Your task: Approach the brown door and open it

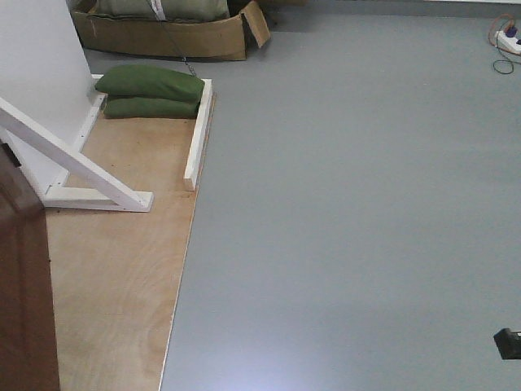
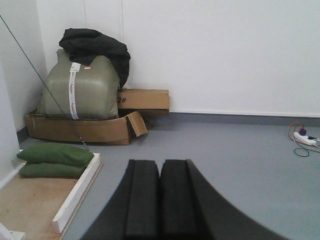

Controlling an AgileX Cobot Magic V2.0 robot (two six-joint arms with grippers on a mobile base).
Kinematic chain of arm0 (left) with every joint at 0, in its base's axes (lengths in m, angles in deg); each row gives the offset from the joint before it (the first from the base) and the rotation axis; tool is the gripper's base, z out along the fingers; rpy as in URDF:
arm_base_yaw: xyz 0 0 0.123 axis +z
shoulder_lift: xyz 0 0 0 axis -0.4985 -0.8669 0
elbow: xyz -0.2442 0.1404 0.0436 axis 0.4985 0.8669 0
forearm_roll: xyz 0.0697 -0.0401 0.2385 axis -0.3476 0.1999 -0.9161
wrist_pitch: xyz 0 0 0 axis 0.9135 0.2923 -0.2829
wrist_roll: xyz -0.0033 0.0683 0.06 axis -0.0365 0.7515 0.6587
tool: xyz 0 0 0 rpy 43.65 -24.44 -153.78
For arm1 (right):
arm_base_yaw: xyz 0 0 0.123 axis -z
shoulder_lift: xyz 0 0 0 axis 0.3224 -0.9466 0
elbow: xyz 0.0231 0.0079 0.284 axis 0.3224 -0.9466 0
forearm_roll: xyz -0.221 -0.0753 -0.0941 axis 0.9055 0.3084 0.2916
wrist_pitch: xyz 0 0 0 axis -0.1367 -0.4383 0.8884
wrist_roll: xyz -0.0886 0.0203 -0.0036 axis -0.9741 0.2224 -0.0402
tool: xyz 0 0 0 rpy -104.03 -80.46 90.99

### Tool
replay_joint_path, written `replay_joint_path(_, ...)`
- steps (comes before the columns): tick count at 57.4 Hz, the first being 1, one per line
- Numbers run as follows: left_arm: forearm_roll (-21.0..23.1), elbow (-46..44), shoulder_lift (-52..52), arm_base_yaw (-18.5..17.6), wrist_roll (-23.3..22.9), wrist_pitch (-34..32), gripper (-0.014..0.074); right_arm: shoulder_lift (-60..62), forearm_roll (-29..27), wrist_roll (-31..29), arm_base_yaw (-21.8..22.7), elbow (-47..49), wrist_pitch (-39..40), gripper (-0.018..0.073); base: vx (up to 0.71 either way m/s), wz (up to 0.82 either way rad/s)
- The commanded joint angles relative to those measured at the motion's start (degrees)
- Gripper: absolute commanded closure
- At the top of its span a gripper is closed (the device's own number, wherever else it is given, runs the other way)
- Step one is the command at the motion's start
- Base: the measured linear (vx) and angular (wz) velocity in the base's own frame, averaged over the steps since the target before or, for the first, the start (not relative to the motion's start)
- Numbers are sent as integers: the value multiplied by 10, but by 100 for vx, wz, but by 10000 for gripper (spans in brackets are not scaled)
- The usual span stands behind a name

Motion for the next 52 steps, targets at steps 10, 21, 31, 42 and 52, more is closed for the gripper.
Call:
replay_joint_path(10,-63,-17,-8,0,2,105,600,7,4,-2,3,-3,46,559,0,0)
replay_joint_path(21,-63,-17,-8,0,2,110,600,7,4,-2,3,-3,46,559,0,0)
replay_joint_path(31,-66,-17,-4,0,2,121,600,7,4,-2,3,-3,46,559,0,0)
replay_joint_path(42,-125,-16,13,0,2,204,600,7,4,-2,3,-3,46,559,0,0)
replay_joint_path(52,-142,-16,13,0,1,278,600,7,4,-2,3,-3,46,559,0,0)
